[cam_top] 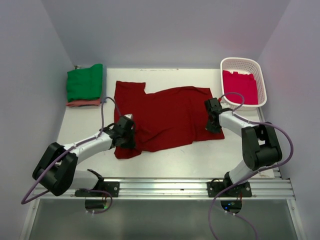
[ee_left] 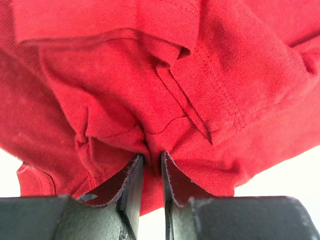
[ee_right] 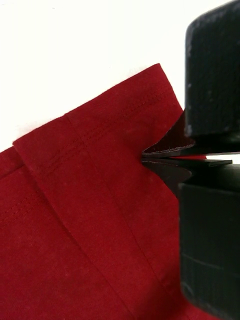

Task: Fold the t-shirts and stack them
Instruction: Fold the tshirt

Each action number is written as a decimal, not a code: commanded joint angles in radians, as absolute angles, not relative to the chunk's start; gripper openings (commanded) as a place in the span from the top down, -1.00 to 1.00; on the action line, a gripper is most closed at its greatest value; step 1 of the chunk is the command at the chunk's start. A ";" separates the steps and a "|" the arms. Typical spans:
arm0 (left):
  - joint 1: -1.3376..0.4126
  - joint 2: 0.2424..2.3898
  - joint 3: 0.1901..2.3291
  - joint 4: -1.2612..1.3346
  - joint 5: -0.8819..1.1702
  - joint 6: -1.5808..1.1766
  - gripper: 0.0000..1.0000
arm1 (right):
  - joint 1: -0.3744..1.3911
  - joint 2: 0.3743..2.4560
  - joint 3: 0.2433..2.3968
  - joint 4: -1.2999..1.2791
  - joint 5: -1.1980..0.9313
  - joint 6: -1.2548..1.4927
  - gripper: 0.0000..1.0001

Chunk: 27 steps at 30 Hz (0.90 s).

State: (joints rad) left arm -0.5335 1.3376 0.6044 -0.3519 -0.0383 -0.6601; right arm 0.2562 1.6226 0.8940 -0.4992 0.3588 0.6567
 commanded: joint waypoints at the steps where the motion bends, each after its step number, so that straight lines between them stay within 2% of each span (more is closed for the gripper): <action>1: -0.592 1.336 0.587 -0.607 0.012 -0.725 0.51 | 0.262 1.629 0.815 -0.701 0.281 0.693 0.96; 10: -0.686 1.201 0.617 -0.805 0.020 -0.816 0.45 | 0.262 1.477 0.772 -0.814 0.291 0.747 0.80; 16: -0.690 1.146 0.649 -0.919 -0.044 -0.831 0.41 | 0.262 1.485 0.801 -0.883 0.377 0.764 0.71; 24: -0.690 1.095 0.706 -1.012 -0.138 -0.831 0.34 | 0.261 1.508 0.827 -0.940 0.413 0.784 0.71; 27: -0.692 1.042 0.756 -1.019 -0.178 -0.847 0.19 | 0.262 1.430 0.836 -0.962 0.449 0.784 0.73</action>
